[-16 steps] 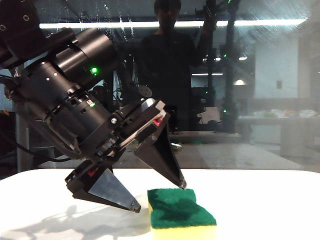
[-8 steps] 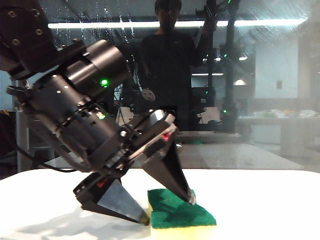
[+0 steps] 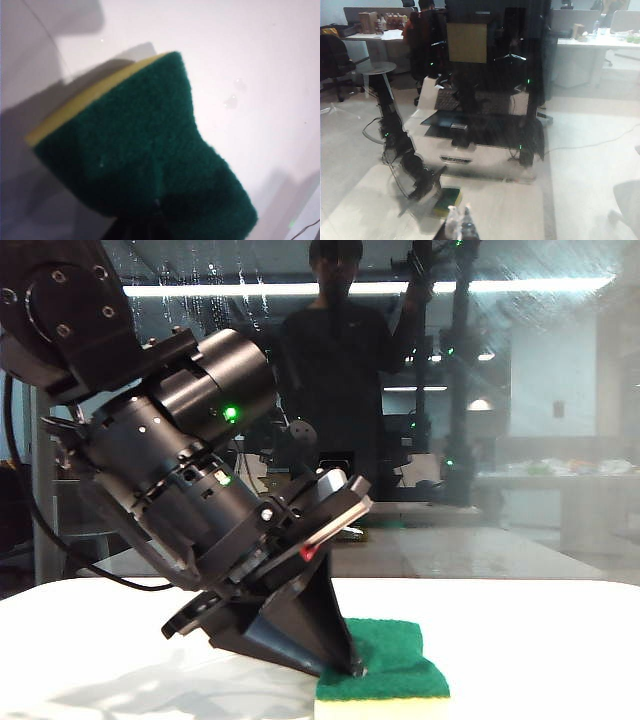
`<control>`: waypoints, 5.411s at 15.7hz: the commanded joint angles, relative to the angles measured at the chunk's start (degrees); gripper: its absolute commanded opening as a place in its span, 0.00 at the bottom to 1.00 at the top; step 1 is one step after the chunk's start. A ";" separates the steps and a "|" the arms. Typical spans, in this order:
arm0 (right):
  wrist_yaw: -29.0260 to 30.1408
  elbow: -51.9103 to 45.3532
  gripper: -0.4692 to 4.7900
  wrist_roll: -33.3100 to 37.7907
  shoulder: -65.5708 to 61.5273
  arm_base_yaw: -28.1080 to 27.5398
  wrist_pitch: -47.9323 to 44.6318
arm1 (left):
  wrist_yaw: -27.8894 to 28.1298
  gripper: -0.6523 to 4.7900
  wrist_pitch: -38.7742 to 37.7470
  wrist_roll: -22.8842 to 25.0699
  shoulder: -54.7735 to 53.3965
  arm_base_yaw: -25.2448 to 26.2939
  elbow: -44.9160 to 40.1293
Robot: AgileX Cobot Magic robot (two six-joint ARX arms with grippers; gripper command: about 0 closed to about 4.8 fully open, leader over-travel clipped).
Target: Reach upward to find where there is water on the glass, pick up the sponge from the table, dry the water, and finally place the sponge back on the table.
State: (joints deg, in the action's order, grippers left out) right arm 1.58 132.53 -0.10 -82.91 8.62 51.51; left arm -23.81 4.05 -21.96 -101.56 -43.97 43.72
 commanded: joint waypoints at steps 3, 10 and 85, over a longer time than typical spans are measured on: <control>0.02 0.26 0.08 -0.20 0.00 0.00 -0.72 | -0.35 0.11 -0.11 0.33 -0.26 -0.15 1.38; 0.00 0.26 0.08 -0.20 0.00 0.00 -0.72 | -3.58 0.11 -0.55 0.39 1.01 -0.15 9.53; 0.02 0.26 0.08 -0.17 -0.22 0.00 0.57 | 15.23 0.11 -33.42 22.71 -4.24 31.54 91.78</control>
State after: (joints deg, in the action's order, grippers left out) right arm 1.56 132.53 -0.12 -83.26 8.62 53.19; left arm -11.51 -29.12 0.43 -106.02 -14.15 135.46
